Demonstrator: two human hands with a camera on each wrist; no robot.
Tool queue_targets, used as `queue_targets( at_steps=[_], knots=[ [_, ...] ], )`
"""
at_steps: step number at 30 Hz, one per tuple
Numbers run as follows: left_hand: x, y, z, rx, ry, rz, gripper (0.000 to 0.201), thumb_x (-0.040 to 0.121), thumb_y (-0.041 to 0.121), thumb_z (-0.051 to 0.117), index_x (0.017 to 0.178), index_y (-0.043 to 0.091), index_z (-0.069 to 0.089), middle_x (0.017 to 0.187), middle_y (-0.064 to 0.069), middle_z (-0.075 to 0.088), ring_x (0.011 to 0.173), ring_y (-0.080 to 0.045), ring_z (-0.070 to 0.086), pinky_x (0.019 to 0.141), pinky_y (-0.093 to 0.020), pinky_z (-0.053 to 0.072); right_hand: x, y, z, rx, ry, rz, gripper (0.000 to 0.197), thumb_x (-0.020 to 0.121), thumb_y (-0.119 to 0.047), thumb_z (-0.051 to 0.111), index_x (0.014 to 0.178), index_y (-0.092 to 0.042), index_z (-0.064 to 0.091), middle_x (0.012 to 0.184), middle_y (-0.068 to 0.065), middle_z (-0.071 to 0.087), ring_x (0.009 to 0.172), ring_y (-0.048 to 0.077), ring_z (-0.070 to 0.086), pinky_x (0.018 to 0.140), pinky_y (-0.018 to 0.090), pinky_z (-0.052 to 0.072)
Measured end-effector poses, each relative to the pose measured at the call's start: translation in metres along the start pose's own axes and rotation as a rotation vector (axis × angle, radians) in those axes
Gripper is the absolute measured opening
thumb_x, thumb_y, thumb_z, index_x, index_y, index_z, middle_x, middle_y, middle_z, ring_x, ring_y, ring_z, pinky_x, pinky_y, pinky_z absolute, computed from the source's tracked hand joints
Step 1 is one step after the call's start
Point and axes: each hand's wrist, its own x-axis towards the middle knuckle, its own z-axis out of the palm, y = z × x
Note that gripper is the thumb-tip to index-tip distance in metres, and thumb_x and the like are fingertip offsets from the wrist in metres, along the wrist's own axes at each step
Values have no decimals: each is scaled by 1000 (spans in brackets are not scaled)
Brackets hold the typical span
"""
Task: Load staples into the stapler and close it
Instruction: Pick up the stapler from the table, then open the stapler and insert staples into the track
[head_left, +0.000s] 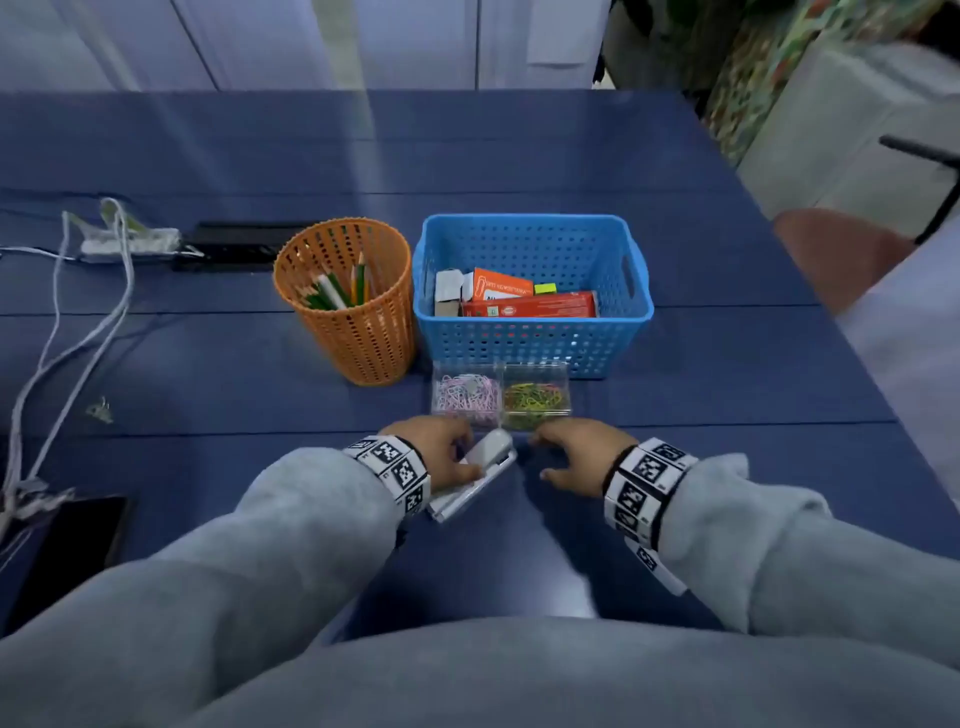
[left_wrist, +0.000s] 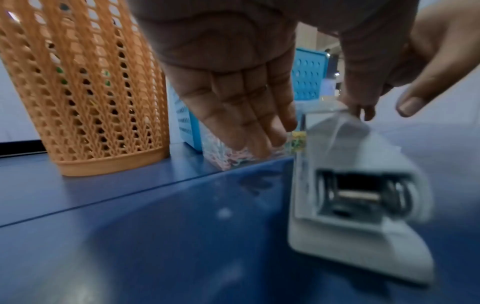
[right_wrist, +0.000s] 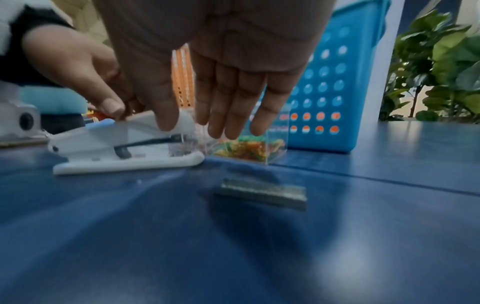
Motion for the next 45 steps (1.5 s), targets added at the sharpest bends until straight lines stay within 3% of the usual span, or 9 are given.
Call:
queue_targets(
  at_steps=[2,7,16,19,25,29,36,41,45],
  knots=[
    [3,3,5,65,-16,-5,31,70,54,62,79,30,47,87,1,61,79,-23,54,70,-32,47,10,-6,4,14,-18,27,46,78,-24,63,121,-16,51,127,11,58,115,30,54,97,40,47],
    [4,8,15,34,-18,24,43,72,45,61,110,27,53,111,-3,66,96,-28,62,80,-37,52,27,-18,15,93,2,7,52,73,-19,69,121,-21,49,122,10,63,111,29,58,95,37,48],
    [-13,5,-4,-153,104,81,35,68,29,64,100,30,50,91,0,62,87,-27,61,75,-36,51,37,-16,25,102,19,26,47,76,-23,71,119,-20,54,116,6,66,106,25,59,81,23,40],
    [-25,-13,-18,-353,194,88,27,64,20,68,82,29,49,83,-4,63,79,-28,60,73,-37,52,36,-9,25,48,19,36,46,77,-29,70,119,-20,56,121,6,64,110,25,57,92,29,45],
    [-40,-69,-20,-526,257,3,30,65,7,76,68,24,52,68,5,60,60,2,56,57,-7,43,35,-8,28,9,1,34,44,81,-29,65,123,-18,54,129,8,58,116,26,52,98,35,43],
    [-39,-101,-11,-326,180,-166,29,63,23,78,63,31,50,80,-1,63,78,-20,60,75,-34,49,35,-8,28,-16,1,27,45,82,-29,64,124,-18,52,130,9,57,119,27,50,100,35,41],
    [-26,-89,3,-69,97,-233,22,67,24,70,80,23,52,100,-7,57,96,-28,54,86,-42,50,35,-9,28,-33,-11,28,46,82,-30,64,125,-17,51,131,9,55,119,26,49,100,35,41],
    [-15,-63,15,68,95,-130,60,68,34,69,122,30,44,127,-4,45,118,-30,41,98,-44,38,36,-8,25,-25,-27,7,49,80,-30,66,125,-18,50,131,8,55,118,26,50,100,36,43],
    [-6,-42,16,79,70,-48,58,74,40,65,126,34,42,128,-6,45,121,-30,38,101,-45,36,27,4,11,-1,1,0,50,78,-30,68,124,-18,52,128,8,58,116,26,53,100,38,45]
  ],
)
